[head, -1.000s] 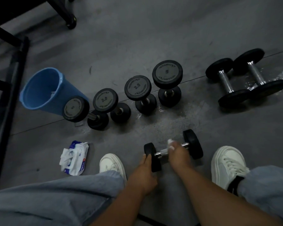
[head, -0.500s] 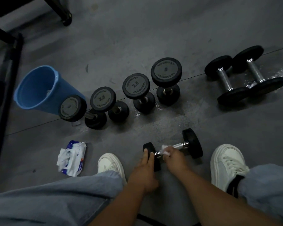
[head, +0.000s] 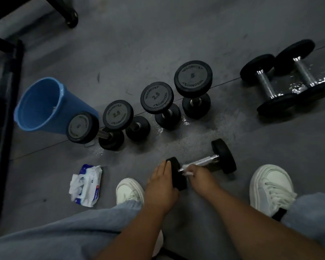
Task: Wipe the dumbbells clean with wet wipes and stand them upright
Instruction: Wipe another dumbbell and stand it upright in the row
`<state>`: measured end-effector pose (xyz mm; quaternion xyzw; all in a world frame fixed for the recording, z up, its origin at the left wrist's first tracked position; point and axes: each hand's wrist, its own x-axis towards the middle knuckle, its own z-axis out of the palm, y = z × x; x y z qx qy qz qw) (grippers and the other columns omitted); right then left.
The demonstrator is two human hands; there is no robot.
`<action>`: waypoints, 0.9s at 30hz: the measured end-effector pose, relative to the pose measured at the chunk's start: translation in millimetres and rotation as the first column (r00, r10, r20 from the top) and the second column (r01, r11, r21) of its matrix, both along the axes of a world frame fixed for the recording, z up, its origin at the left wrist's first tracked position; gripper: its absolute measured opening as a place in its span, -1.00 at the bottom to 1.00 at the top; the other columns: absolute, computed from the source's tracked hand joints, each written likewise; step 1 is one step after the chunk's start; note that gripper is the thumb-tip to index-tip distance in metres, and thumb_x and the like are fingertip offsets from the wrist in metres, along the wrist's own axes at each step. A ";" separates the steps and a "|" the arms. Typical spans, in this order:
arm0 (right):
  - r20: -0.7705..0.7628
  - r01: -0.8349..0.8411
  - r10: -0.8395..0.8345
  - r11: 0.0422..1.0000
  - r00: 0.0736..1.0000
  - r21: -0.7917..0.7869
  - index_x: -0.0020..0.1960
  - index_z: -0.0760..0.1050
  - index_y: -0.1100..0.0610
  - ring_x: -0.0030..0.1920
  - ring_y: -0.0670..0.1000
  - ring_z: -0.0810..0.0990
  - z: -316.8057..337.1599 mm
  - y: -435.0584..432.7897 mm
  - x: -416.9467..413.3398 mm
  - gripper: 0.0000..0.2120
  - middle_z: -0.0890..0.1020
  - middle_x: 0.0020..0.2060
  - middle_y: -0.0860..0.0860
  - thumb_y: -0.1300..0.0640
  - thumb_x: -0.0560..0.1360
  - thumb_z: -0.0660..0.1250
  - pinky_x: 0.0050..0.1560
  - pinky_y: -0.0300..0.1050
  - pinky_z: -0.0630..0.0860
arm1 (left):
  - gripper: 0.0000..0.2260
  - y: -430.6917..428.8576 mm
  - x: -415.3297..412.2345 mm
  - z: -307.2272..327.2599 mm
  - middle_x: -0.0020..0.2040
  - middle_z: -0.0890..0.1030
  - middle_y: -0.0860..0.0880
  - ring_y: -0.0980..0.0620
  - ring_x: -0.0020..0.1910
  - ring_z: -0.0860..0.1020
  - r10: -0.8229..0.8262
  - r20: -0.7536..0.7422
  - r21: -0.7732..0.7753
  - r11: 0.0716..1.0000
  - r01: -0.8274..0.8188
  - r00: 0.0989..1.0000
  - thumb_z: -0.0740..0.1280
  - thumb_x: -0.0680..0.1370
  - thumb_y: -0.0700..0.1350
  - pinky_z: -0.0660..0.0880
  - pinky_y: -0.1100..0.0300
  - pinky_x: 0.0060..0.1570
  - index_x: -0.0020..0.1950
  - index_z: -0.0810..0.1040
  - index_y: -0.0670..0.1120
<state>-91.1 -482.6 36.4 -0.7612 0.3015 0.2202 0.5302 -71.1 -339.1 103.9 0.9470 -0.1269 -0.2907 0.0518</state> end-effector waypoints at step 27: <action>0.272 0.078 -0.067 0.996 0.960 -0.032 0.28 0.50 0.13 0.28 0.04 0.51 -20.6 1.8 42.7 -0.69 0.55 0.27 0.07 0.24 0.55 0.23 0.29 -0.29 0.32 | -0.21 -14.8 44.8 -18.1 0.61 0.10 -0.07 -0.06 0.57 0.13 0.156 0.085 -0.140 0.980 -0.143 0.984 0.39 0.42 -0.13 0.18 0.06 0.50 0.60 0.12 -0.12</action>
